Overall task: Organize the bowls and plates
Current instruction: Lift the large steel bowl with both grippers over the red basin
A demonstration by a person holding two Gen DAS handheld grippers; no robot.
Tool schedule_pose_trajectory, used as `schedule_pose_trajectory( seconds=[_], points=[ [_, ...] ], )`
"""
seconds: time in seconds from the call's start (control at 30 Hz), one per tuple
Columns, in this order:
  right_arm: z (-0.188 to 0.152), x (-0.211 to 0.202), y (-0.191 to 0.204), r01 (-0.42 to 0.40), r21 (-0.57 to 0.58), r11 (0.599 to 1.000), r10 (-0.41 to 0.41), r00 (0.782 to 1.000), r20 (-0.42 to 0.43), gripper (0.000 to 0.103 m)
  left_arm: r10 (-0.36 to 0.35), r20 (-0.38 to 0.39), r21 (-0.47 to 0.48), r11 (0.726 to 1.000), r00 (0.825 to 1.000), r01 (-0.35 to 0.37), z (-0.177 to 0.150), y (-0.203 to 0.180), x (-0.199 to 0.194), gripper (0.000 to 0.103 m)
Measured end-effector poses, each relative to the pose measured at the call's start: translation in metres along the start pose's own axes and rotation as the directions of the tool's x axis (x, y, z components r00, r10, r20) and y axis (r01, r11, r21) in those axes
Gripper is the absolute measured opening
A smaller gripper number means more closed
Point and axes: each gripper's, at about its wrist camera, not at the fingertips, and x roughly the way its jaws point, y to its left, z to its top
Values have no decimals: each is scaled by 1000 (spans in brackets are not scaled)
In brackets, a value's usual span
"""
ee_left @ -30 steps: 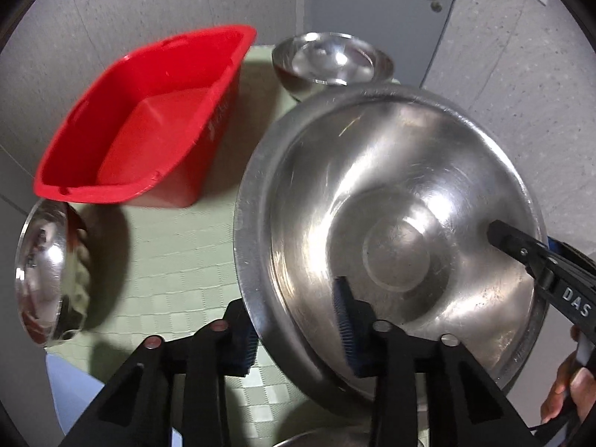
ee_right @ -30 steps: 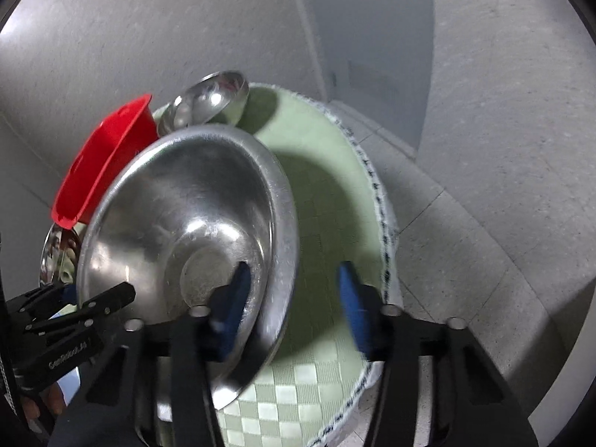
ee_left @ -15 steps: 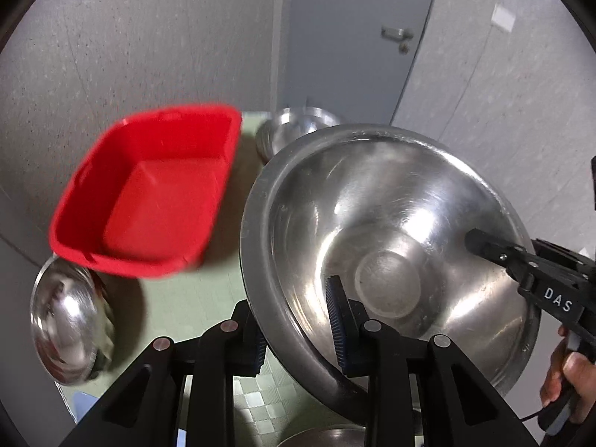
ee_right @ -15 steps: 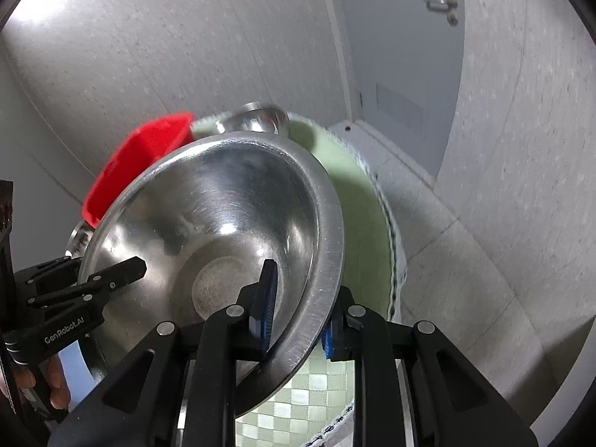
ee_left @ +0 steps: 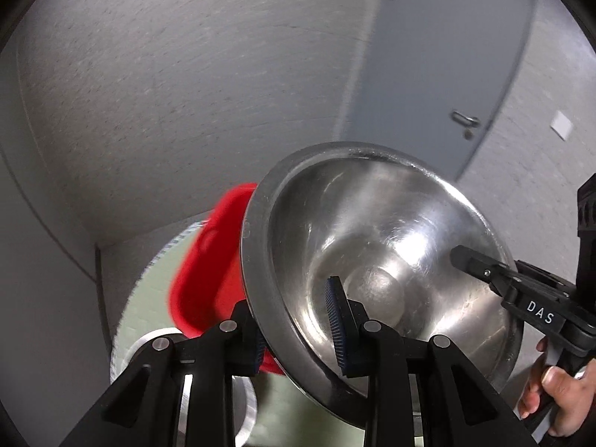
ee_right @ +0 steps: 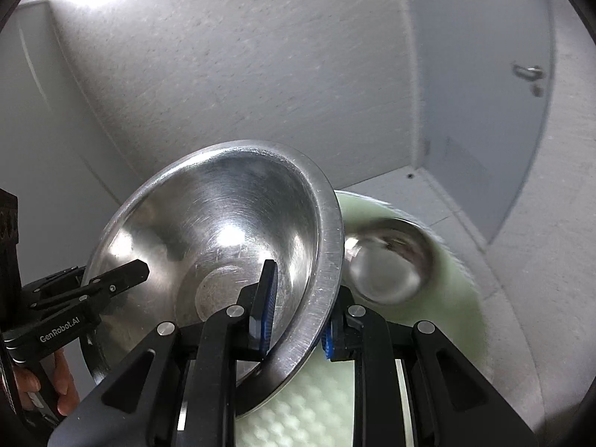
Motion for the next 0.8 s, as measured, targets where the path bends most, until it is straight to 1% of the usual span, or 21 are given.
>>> schedule_pose_trajectory(
  seconds=[0.1, 0.17, 0.23, 0.3, 0.33, 0.4, 0.43, 0.47, 0.6, 0.67, 0.7, 0.73, 0.77, 0.8],
  points=[
    [13, 44, 12, -25, -1, 1000, 25, 999, -43, 20, 20, -32, -24, 1000, 999, -21, 7, 28, 35, 25],
    [19, 73, 21, -19, -10, 1000, 18, 997, -78, 20, 39, -69, -33, 999, 997, -41, 7, 43, 68, 25],
    [22, 94, 25, -10, -19, 1000, 8, 995, -103, 20, 46, -108, -49, 997, 993, -52, 2, 56, 101, 25],
    [21, 112, 31, 2, -27, 1000, -5, 991, -131, 20, 49, -129, -62, 996, 990, -57, -1, 61, 122, 25],
    [21, 117, 34, 6, -29, 1000, -10, 990, -140, 20, 51, -144, -70, 996, 988, -62, -2, 64, 140, 25],
    [20, 129, 36, 17, -38, 999, -23, 987, -160, 20, 55, -158, -71, 995, 986, -67, -7, 68, 153, 26],
    [19, 134, 38, 25, -44, 999, -32, 986, -166, 20, 57, -167, -70, 995, 984, -70, -11, 69, 166, 27],
    [16, 130, 37, 29, -50, 998, -37, 985, -168, 21, 54, -172, -72, 995, 984, -67, -13, 71, 168, 28],
    [14, 144, 40, 60, -84, 995, -75, 980, -185, 24, 44, -205, -87, 994, 978, -63, -20, 75, 180, 30],
    [13, 146, 37, 66, -83, 994, -81, 977, -195, 25, 40, -208, -95, 994, 977, -61, -22, 79, 190, 31],
    [12, 148, 36, 65, -84, 994, -80, 978, -194, 26, 43, -203, -92, 994, 978, -63, -22, 77, 185, 32],
    [12, 150, 39, 69, -95, 993, -86, 978, -190, 27, 41, -205, -91, 994, 978, -61, -24, 78, 181, 36],
    [13, 152, 41, 69, -104, 992, -88, 977, -194, 29, 37, -206, -88, 995, 978, -56, -26, 76, 186, 41],
    [11, 149, 40, 71, -110, 991, -91, 977, -193, 30, 35, -208, -89, 995, 978, -55, -27, 69, 176, 42]
  ],
)
